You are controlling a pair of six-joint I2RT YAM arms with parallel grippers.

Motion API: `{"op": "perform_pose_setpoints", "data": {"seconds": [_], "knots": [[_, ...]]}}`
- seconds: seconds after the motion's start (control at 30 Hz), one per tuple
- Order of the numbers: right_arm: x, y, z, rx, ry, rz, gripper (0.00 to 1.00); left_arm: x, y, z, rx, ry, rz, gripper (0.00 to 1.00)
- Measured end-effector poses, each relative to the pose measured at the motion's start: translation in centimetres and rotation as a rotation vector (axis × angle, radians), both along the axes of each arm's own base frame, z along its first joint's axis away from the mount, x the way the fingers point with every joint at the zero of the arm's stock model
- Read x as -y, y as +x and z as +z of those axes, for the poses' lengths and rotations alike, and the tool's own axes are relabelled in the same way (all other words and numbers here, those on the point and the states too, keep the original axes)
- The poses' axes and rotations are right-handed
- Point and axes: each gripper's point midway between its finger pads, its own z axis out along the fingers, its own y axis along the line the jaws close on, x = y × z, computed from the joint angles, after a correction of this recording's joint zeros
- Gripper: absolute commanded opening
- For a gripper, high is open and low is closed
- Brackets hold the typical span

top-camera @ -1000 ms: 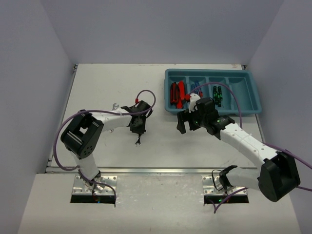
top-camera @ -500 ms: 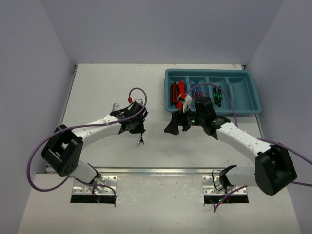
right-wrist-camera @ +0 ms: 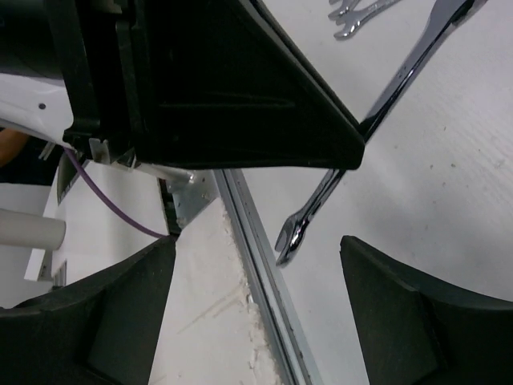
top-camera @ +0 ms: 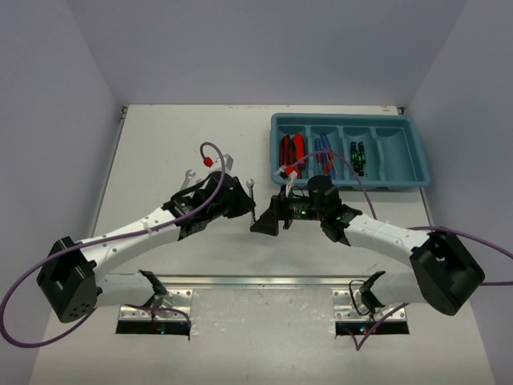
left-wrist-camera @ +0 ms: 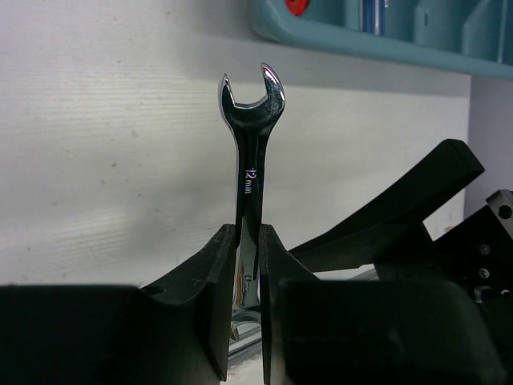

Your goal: Sort the tools into containers

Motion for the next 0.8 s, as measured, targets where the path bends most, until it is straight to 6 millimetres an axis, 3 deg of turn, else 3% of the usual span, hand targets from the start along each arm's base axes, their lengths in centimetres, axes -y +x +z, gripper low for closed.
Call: {"op": "perform_pose_setpoints", "data": {"seconds": [0.2, 0.23, 0.3, 0.37, 0.4, 0.47, 0.57, 0.67, 0.7, 0.8], "knots": [[-0.5, 0.4, -0.6, -0.005, -0.011, -0.033, 0.46, 1.5, -0.9, 1.2, 0.014, -0.062, -0.019, 0.00], [-0.5, 0.5, -0.7, -0.006, -0.015, -0.035, 0.36, 1.6, -1.1, 1.4, 0.016, -0.071, -0.021, 0.00], [-0.6, 0.5, -1.0, -0.015, -0.021, -0.039, 0.03, 1.7, -1.2, 1.9, 0.026, -0.087, -0.020, 0.00], [-0.6, 0.7, -1.1, -0.012, -0.026, -0.043, 0.00, 1.5, -1.2, 2.4, 0.040, -0.099, -0.012, 0.00], [-0.5, 1.0, -1.3, -0.016, -0.042, -0.062, 0.00, 1.4, -1.3, 2.7, 0.048, -0.103, -0.011, 0.27], [-0.5, 1.4, -1.2, -0.010, -0.050, -0.074, 0.00, 1.2, -1.1, 3.0, 0.062, -0.102, -0.004, 1.00], [0.1, 2.4, -1.8, -0.007, -0.124, -0.133, 0.00, 0.5, -0.7, 3.2, 0.076, -0.065, 0.028, 1.00], [2.7, 5.3, -2.8, 0.014, -0.282, -0.277, 0.00, -1.7, 0.1, 4.6, 0.099, 0.035, 0.106, 1.00], [4.1, 6.7, -2.9, 0.019, -0.338, -0.331, 0.00, -2.5, 0.4, 5.5, 0.114, 0.066, 0.133, 1.00], [11.1, 12.6, -1.8, 0.036, -0.491, -0.576, 0.00, -5.4, 0.2, 8.0, 0.166, 0.141, 0.191, 1.00]]}}
